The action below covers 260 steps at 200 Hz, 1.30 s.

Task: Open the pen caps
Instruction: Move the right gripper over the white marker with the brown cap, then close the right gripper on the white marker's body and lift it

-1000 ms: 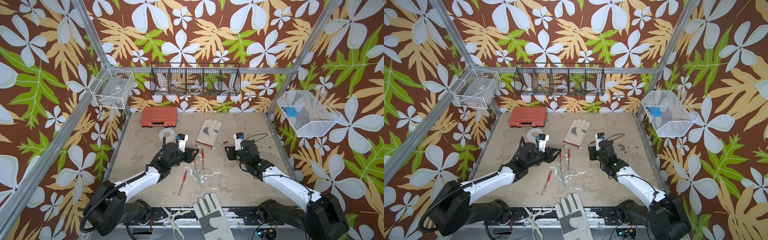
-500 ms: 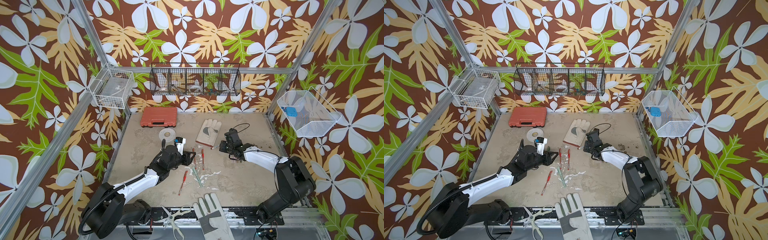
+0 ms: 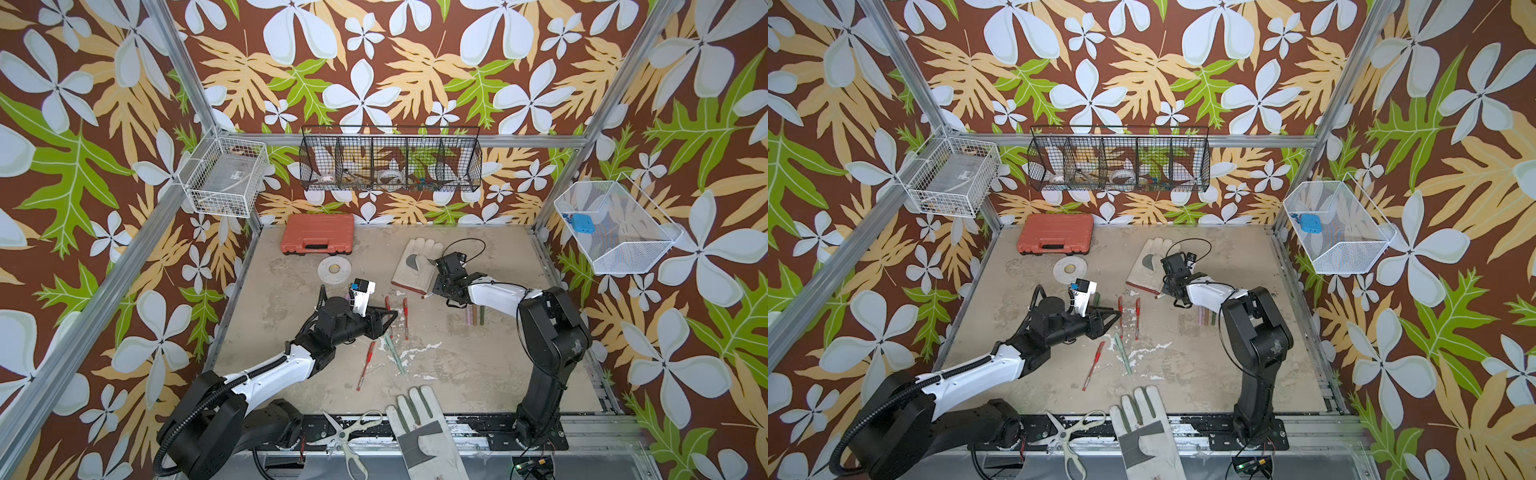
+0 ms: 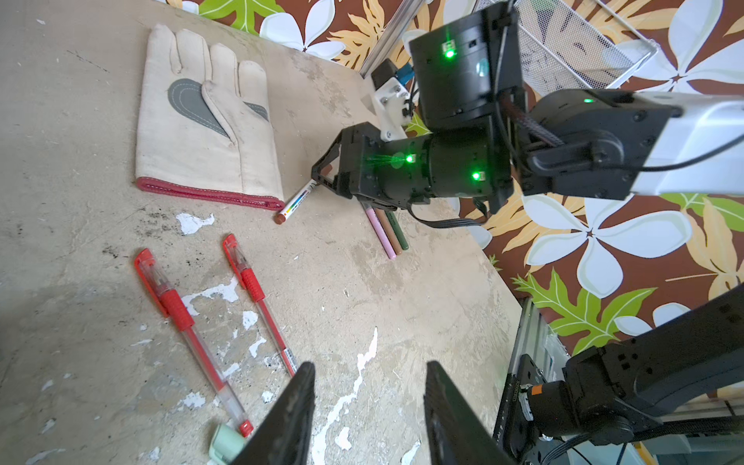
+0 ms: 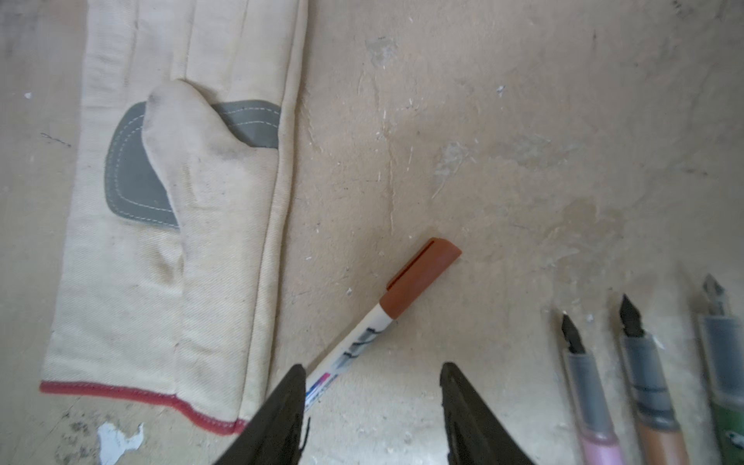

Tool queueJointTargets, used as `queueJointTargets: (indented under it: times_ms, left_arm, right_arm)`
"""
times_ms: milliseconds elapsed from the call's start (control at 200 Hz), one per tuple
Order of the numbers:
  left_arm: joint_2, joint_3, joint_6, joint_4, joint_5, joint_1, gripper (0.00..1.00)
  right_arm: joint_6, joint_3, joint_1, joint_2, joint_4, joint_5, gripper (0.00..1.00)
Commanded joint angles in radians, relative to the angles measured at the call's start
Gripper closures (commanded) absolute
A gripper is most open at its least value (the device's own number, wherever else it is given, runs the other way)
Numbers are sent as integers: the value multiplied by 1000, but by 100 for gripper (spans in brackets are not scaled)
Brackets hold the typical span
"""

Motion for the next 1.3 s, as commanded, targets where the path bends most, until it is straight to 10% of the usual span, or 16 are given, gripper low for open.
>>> queueJointTargets:
  times_ms: [0, 956, 1296]
  left_arm:
    - [-8, 2, 9, 30, 14, -1, 54]
    - [-38, 3, 30, 4, -25, -1, 54]
    - [-50, 7, 42, -16, -46, -1, 54]
  right_arm:
    - [26, 32, 2, 26, -40, 23, 48]
    - [-63, -66, 24, 46, 39, -28, 79]
    - [-123, -136, 43, -24, 66, -74, 73]
